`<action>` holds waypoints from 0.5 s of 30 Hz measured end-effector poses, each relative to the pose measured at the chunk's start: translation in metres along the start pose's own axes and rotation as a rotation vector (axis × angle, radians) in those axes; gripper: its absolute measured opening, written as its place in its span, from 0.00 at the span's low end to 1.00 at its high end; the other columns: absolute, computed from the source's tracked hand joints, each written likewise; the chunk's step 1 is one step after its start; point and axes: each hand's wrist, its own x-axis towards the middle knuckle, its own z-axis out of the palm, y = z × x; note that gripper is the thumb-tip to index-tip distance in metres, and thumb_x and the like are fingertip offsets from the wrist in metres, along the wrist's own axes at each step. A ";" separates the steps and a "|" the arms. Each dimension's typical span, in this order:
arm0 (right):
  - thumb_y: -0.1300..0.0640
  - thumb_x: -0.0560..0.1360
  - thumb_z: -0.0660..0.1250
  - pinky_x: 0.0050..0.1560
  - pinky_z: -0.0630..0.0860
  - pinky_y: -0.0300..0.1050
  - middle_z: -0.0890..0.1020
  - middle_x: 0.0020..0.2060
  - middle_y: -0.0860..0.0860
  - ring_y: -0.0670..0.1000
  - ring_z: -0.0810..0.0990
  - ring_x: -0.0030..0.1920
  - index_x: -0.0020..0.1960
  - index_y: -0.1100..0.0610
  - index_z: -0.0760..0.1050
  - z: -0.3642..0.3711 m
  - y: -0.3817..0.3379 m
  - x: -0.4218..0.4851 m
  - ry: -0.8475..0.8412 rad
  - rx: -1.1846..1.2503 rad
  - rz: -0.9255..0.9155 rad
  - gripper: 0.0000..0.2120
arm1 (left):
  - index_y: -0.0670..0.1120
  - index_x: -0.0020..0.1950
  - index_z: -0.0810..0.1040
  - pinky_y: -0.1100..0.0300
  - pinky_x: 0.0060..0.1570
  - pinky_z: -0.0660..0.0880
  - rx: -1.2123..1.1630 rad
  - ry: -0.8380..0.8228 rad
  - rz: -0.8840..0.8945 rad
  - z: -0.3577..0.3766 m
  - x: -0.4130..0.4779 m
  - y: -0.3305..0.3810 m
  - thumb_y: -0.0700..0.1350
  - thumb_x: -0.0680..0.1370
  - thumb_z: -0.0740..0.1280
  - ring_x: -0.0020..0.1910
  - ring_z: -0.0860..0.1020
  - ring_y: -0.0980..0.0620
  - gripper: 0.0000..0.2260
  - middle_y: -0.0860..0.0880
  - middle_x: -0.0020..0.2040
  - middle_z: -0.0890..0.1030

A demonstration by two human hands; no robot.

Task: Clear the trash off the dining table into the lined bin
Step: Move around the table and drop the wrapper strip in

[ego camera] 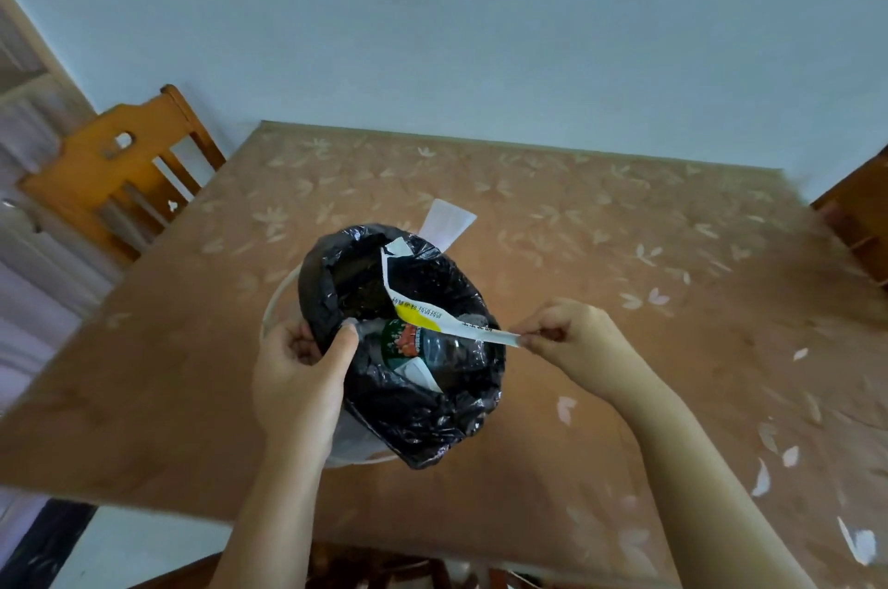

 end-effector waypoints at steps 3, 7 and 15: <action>0.61 0.70 0.70 0.33 0.66 0.29 0.76 0.35 0.52 0.43 0.70 0.32 0.44 0.53 0.82 0.014 -0.013 0.011 -0.052 0.065 -0.053 0.06 | 0.51 0.35 0.73 0.46 0.38 0.73 0.066 0.027 0.034 -0.011 -0.006 -0.001 0.58 0.59 0.70 0.35 0.76 0.46 0.14 0.49 0.33 0.76; 0.63 0.70 0.69 0.32 0.68 0.26 0.73 0.32 0.42 0.35 0.72 0.30 0.43 0.53 0.82 0.037 -0.034 0.025 -0.183 0.128 -0.138 0.07 | 0.49 0.41 0.77 0.50 0.38 0.76 0.053 0.020 0.032 -0.023 -0.015 0.000 0.53 0.62 0.71 0.39 0.79 0.47 0.12 0.48 0.38 0.81; 0.60 0.71 0.69 0.35 0.71 0.25 0.79 0.38 0.39 0.32 0.76 0.35 0.46 0.51 0.80 0.074 -0.061 0.037 -0.335 0.302 -0.207 0.06 | 0.49 0.35 0.73 0.66 0.28 0.70 -0.027 0.163 -0.047 -0.053 -0.020 -0.004 0.44 0.67 0.72 0.29 0.75 0.59 0.08 0.54 0.30 0.75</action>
